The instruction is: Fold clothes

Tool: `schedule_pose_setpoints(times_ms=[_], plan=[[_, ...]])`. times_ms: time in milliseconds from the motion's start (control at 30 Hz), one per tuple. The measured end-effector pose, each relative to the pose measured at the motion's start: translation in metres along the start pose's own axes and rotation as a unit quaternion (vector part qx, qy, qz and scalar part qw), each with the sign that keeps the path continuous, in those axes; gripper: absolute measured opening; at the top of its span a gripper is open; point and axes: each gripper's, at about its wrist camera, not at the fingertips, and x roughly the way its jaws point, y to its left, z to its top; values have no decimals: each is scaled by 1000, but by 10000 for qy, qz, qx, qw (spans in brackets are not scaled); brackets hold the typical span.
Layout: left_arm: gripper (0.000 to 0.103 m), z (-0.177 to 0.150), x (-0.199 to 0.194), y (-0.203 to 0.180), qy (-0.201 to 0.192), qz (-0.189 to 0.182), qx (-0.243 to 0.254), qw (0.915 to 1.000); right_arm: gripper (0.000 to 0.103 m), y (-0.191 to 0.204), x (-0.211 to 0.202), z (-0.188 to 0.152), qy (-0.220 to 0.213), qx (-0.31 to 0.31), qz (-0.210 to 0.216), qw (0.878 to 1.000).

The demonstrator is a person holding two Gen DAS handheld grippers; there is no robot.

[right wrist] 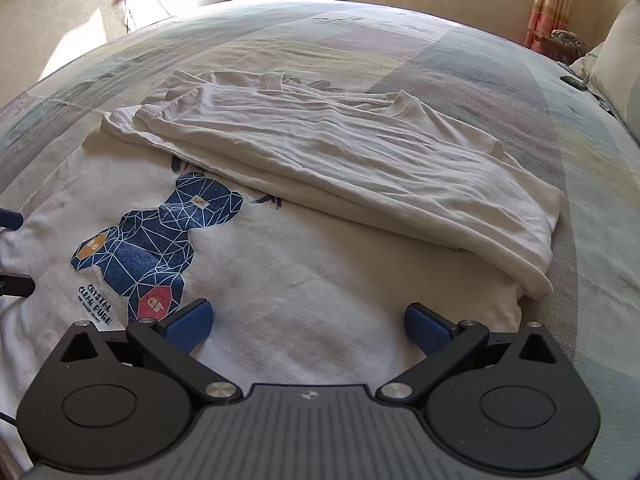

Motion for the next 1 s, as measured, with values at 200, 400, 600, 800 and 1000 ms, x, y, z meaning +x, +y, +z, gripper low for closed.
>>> schedule_pose_setpoints(times_ms=[200, 400, 600, 800, 1000], plan=[[102, -4, -2, 1, -141, -42, 24, 9999, 103, 3, -3, -5, -176, -5, -88, 9998], [102, -13, -4, 3, -431, -138, 163, 9988, 103, 6, -10, -5, -158, 173, -248, 9994], [103, -24, -7, 7, -790, -316, 389, 9956, 103, 9, -59, -14, -662, 772, -51, 9948], [102, -42, -17, 7, -1276, -370, 664, 9889, 103, 57, -101, -55, -835, 252, -389, 9954], [102, -64, -46, -6, -1750, -524, 1189, 9760, 103, 108, -107, -112, -626, -304, -841, 9940]])
